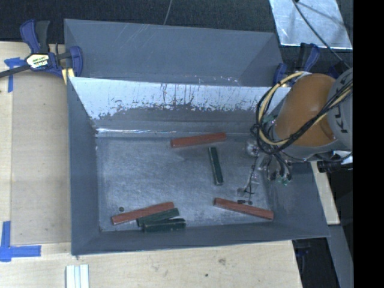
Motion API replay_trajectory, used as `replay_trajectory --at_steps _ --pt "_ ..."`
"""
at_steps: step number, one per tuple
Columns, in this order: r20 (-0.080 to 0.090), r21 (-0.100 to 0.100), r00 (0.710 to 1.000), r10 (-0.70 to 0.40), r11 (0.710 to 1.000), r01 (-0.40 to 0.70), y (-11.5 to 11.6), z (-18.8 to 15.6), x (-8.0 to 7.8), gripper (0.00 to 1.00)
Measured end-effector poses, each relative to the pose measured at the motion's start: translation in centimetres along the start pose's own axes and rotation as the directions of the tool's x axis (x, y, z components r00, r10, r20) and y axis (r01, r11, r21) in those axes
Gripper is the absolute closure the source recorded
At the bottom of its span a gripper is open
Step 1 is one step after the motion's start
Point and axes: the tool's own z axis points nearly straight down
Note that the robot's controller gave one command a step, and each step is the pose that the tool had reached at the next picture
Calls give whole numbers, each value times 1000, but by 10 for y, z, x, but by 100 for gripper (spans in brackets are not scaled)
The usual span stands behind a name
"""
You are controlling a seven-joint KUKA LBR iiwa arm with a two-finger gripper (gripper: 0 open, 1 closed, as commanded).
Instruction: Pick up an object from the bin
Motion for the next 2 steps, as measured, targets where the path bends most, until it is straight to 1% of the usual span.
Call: replay_trajectory --at_steps 1,2 --pt "2 -2 995 -98 995 98 18 6 12 0" --pt "0 0 886 -463 886 463 14 11 41 0"
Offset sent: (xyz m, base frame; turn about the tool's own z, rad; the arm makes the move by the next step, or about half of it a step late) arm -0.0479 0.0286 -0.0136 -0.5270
